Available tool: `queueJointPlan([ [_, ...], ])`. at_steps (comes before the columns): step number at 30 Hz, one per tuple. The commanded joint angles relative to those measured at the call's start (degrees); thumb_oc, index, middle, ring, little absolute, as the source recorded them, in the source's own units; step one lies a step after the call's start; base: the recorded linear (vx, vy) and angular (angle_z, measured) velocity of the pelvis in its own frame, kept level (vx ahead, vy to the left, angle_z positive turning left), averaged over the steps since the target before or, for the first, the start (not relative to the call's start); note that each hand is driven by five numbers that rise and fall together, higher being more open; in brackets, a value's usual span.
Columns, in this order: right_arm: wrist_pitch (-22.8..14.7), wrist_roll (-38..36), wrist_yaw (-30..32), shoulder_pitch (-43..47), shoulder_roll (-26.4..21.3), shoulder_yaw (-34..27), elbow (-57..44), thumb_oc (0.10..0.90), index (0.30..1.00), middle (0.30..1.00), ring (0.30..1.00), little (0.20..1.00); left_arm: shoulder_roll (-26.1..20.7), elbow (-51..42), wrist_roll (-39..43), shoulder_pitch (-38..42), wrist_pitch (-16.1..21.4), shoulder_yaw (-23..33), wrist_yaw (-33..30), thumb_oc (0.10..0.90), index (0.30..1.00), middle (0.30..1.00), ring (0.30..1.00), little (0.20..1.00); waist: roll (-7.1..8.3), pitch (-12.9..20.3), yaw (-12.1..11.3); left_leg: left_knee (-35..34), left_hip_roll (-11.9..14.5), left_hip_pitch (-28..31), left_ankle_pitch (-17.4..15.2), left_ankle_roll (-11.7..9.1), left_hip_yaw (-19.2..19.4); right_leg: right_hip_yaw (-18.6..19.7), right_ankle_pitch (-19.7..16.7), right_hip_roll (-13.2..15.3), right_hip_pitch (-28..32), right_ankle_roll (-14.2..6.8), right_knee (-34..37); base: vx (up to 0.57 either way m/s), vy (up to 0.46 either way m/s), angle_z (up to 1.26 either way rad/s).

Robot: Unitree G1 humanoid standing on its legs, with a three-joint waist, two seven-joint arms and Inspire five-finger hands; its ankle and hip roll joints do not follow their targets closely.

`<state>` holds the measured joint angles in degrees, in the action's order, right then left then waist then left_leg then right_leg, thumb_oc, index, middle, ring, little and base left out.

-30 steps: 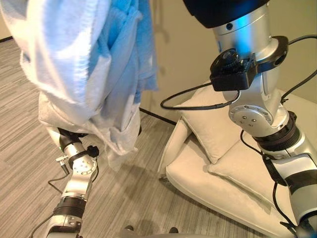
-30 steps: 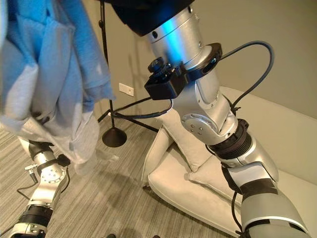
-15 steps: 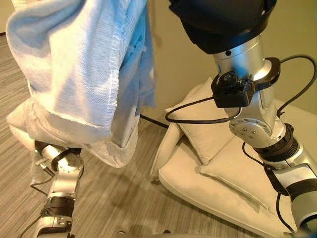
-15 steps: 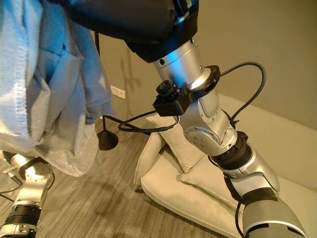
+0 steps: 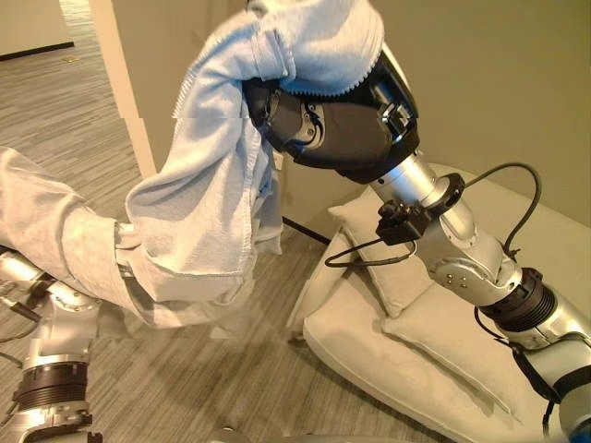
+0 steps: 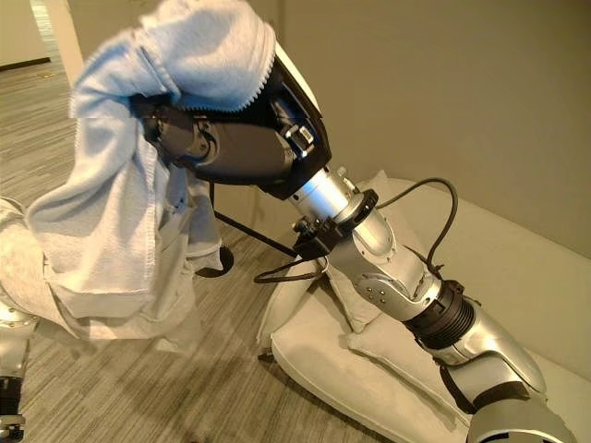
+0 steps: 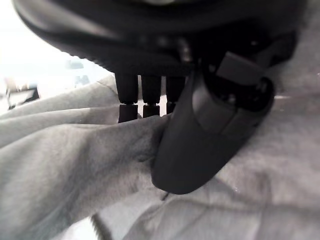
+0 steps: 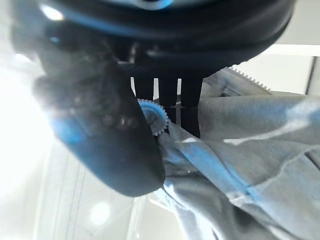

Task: Hang the clothes on the sofa on the clothes rack.

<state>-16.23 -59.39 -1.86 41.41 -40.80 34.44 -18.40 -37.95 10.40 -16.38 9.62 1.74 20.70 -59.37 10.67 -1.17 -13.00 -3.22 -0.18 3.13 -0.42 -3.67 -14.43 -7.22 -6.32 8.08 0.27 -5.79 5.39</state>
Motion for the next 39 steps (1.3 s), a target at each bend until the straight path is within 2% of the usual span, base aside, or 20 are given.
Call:
queueJointPlan([
  [1,-3.82,-0.39,1.9,1.08,-1.21,-6.82,-2.26,0.4,0.3,0.3,0.3,0.3,-11.16,-6.4,-5.28,4.17,2.63,0.09,-2.97,0.4,0.3,0.3,0.3,0.3,-0.3,3.16,-1.24,-1.78,-3.31,-0.36,-1.56,2.75,-1.96,2.13,-3.84,14.77,2.26,-6.31,-13.08,0.01,0.208,0.36],
  [5,-4.14,2.95,3.36,-5.07,-0.17,-9.55,-2.49,0.4,0.3,0.3,0.3,0.3,-11.06,-8.48,-5.21,4.54,3.4,-1.06,-0.98,0.4,0.3,0.3,0.3,0.3,-2.88,1.59,-0.67,-1.78,-4.54,2.21,-1.23,4.48,-2.59,1.83,-6.42,16.22,-0.93,-3.86,-24.38,0.04,0.289,0.5],
  [7,-3.82,3.63,3.48,-7.51,0.7,-10.88,-2.73,0.4,0.3,0.3,0.3,0.3,-10.85,-9.03,-5.45,4.4,3.31,-1.37,-0.32,0.4,0.3,0.3,0.3,0.3,-3.33,1.15,-0.44,-1.78,-4.47,3.1,-1.53,4.84,-3.05,2.33,-4.2,14.89,-1.92,-3.08,-27.41,0.1,0.222,0.38],
  [8,-4.21,7.08,4.91,-13.01,3.0,-14.58,-3.4,0.4,0.3,0.3,0.3,0.3,-8.88,-10.32,-5.36,4.2,4.45,-2.44,1.36,0.4,0.3,0.3,0.3,0.3,-3.86,0.75,1.16,-1.78,-4.67,3.99,-1.49,5.57,-4.98,5.01,3.38,7.26,-4.77,-1.32,-28.05,0.12,0.174,0.1],
  [9,-4.0,7.36,5.15,-13.54,3.01,-14.88,-3.87,0.4,0.3,0.3,0.3,0.3,-8.85,-10.43,-5.38,4.21,4.43,-2.65,1.42,0.4,0.3,0.3,0.3,0.3,-3.82,1.16,0.99,-1.78,-4.54,3.53,-1.25,5.47,-4.97,4.99,3.01,7.11,-5.2,-1.18,-27.93,0.15,0.178,0.25],
  [10,-4.62,11.75,7.7,-15.62,3.92,-17.63,-2.83,0.4,0.3,0.3,0.3,0.3,-7.34,-10.59,-5.05,4.19,4.98,-3.59,2.7,0.4,0.3,0.3,0.3,0.3,-4.32,0.27,2.86,-1.78,-4.94,4.01,-1.11,6.06,-6.08,7.2,7.4,1.3,-7.74,-0.37,-26.65,0.13,0.105,0.58],
  [11,-4.96,16.7,10.27,-18.14,5.38,-20.53,-2.27,0.4,0.3,0.3,0.3,0.3,-6.09,-10.77,-4.94,4.61,5.87,-5.22,3.52,0.4,0.3,0.3,0.3,0.3,-4.12,-0.88,4.34,-1.78,-6.14,4.54,-1.31,6.59,-7.92,10.18,7.45,-4.27,-10.88,-0.44,-23.3,0.13,0.109,0.64],
  [12,-4.92,17.0,10.49,-18.3,5.41,-20.67,-2.45,0.4,0.3,0.3,0.3,0.3,-6.11,-10.73,-4.95,4.79,5.89,-5.4,3.52,0.4,0.3,0.3,0.3,0.3,-4.12,-0.83,4.22,-1.78,-6.11,4.3,-1.05,6.53,-7.94,10.15,6.9,-4.3,-10.94,-0.44,-22.92,0.12,0.071,0.59],
  [14,-4.55,26.89,15.41,-24.13,7.0,-26.53,-2.12,0.4,0.3,0.3,0.3,0.3,-3.78,-10.33,-4.31,6.54,7.35,-8.08,4.89,0.4,0.3,0.3,0.3,0.3,-3.68,-2.55,8.43,-1.78,-9.07,7.0,-1.98,7.41,-12.22,13.31,0.96,-11.03,-17.4,-1.95,-13.89,0.23,0.129,0.64],
  [19,-4.47,33.88,19.34,-26.27,9.73,-28.45,-1.44,0.4,0.3,0.3,0.3,0.3,-2.26,-10.86,-5.02,7.1,8.25,-10.61,6.08,0.4,0.3,0.3,0.3,0.3,-1.7,-2.63,11.7,-1.78,-10.84,11.96,-5.04,8.37,-14.84,5.42,-5.91,-12.62,-18.3,-3.0,-5.27,0.3,0.088,0.77],
  [22,-5.6,35.48,19.87,-27.6,11.32,-28.64,-1.49,0.4,0.3,0.3,0.3,0.3,-1.65,-13.1,-5.89,4.42,9.28,-10.58,7.36,0.4,0.3,0.3,0.3,0.3,-1.47,-0.23,12.28,-1.78,-9.9,14.05,-7.3,8.77,-14.24,4.15,-6.66,-12.17,-15.25,-0.62,-4.06,0.29,0.018,0.05],
  [25,-4.57,38.57,20.16,-31.93,11.4,-30.92,-3.54,0.4,0.3,0.3,0.3,0.3,0.86,-13.27,-4.69,1.87,10.87,-11.0,8.52,0.4,0.3,0.3,0.3,0.3,-4.96,3.11,14.16,-1.16,-5.99,15.99,-8.15,8.12,-14.77,5.68,-4.97,-14.57,-14.7,0.76,-6.09,0.49,0.073,0.1],
  [28,-4.24,39.35,20.36,-34.91,10.97,-32.61,-3.7,0.4,0.3,0.3,0.3,0.3,2.44,-11.59,-3.86,3.73,12.19,-13.83,9.36,0.4,0.3,0.3,0.3,0.3,-8.32,4.75,15.86,4.72,-3.09,14.38,-4.06,4.59,-13.41,4.4,-3.84,-14.5,-11.81,1.24,-4.97,0.36,0.107,0.37],
  [29,-4.06,41.3,20.54,-36.78,9.58,-34.97,-4.5,0.4,0.3,0.3,0.3,0.3,2.45,-11.11,-4.06,4.2,12.87,-14.3,10.37,0.4,0.3,0.3,0.3,0.3,-8.97,4.45,17.12,11.03,-2.1,10.81,-1.41,0.96,-8.08,2.7,-3.18,-12.59,-9.62,0.97,-4.02,0.32,0.136,0.61],
  [31,-4.72,42.57,21.61,-36.6,8.91,-36.0,-4.59,0.4,0.3,0.3,0.3,0.3,2.67,-11.17,-4.55,4.77,13.27,-14.25,10.57,0.4,0.3,0.3,0.3,0.3,-9.03,3.96,17.7,16.99,-0.84,8.04,0.49,-1.07,-2.85,2.27,-2.62,-11.6,-8.0,1.21,-3.38,0.25,0.132,0.72],
  [32,-4.54,45.74,22.89,-36.48,8.73,-37.04,-5.55,0.4,0.3,0.3,0.3,0.3,2.65,-10.91,-4.79,4.47,13.57,-13.04,10.92,0.4,0.3,0.3,0.3,0.3,-8.59,3.17,17.91,25.52,1.99,4.75,0.79,-0.9,5.69,3.03,-0.93,-10.78,-5.55,2.43,-3.19,0.24,0.108,0.53],
  [34,-4.31,48.45,24.15,-36.18,8.39,-38.05,-5.5,0.4,0.3,0.3,0.3,0.3,2.86,-10.45,-4.79,4.5,13.75,-12.95,11.15,0.4,0.3,0.3,0.3,0.3,-8.54,3.08,18.31,28.15,5.09,3.2,0.88,-0.13,9.34,3.31,0.32,-10.26,-4.15,2.8,-2.92,0.27,0.051,0.13],
  [35,-3.45,53.27,27.65,-35.93,8.5,-39.77,-5.61,0.4,0.3,0.3,0.3,0.3,3.5,-9.74,-4.35,5.54,14.01,-13.03,11.39,0.4,0.3,0.3,0.3,0.3,-7.07,2.56,18.78,28.5,10.11,-0.36,-2.45,2.64,16.3,3.69,1.38,-7.85,-2.11,2.73,-2.62,0.33,0.111,0.14],
  [37,-2.85,56.18,30.41,-35.24,9.12,-40.73,-5.74,0.4,0.3,0.3,0.3,0.3,3.55,-9.37,-4.37,6.6,14.08,-13.11,11.07,0.4,0.3,0.3,0.3,0.3,-6.51,1.79,17.18,26.65,10.07,-2.01,-6.04,3.6,18.38,5.27,1.81,-6.87,-0.37,1.9,-1.76,0.22,0.152,0.18],
  [39,-2.15,60.2,32.76,-32.82,9.73,-40.95,-5.14,0.4,0.3,0.3,0.3,0.3,2.87,-9.3,-5.17,7.61,13.39,-12.97,10.12,0.4,0.3,0.3,0.3,0.3,-6.33,0.99,15.27,19.61,5.74,-5.62,-7.44,3.24,15.65,7.45,2.49,-5.93,1.46,1.49,-0.61,0.15,0.164,-0.61],
])
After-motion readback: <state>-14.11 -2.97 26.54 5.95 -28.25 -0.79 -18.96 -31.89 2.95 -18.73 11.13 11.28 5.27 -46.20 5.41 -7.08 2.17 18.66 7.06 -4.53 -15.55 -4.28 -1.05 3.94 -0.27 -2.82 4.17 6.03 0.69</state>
